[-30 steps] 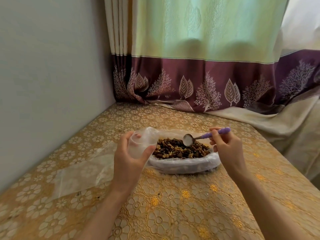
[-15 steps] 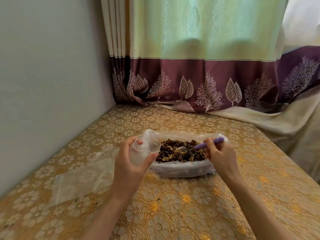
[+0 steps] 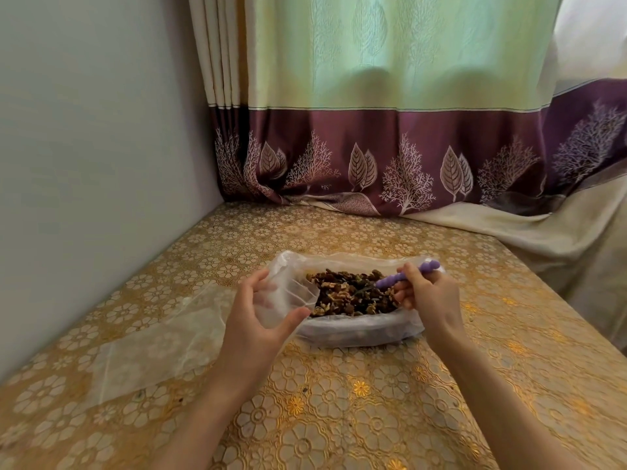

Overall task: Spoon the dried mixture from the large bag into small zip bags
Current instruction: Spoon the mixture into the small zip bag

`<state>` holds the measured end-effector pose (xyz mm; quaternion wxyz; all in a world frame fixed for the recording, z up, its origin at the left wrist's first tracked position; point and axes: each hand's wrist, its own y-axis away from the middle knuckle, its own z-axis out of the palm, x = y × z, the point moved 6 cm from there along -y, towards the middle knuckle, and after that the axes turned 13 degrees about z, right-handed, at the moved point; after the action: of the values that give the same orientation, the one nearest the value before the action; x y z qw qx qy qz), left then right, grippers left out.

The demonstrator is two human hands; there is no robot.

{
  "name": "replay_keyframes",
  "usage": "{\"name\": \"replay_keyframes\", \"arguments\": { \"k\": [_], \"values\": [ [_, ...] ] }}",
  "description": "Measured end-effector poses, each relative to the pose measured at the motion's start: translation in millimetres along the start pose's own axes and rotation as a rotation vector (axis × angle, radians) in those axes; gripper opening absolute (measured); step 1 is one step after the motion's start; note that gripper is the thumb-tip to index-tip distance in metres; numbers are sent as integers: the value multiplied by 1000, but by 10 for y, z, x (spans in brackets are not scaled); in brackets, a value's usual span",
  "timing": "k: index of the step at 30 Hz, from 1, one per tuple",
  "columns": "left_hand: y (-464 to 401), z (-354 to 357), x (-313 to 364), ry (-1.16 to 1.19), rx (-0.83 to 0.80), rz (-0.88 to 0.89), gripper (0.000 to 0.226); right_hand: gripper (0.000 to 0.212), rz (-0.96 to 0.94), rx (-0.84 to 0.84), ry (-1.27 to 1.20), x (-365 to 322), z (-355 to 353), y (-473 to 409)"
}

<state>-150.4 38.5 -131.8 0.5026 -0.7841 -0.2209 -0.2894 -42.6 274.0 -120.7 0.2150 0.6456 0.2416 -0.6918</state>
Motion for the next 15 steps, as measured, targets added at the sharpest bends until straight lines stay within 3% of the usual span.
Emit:
{"name": "replay_keyframes", "arguments": {
  "k": [4,9,15],
  "values": [
    [16,37,-4,-55,-34,10,76,27,46,17,-38,41,-33,-60],
    [23,69,-5,-89,-61,4,47,26,79,-5,-112,29,-50,-71],
    [45,75,-53,-74,-49,-29,50,26,47,-65,-212,-154,-3,31]
  ]
}}
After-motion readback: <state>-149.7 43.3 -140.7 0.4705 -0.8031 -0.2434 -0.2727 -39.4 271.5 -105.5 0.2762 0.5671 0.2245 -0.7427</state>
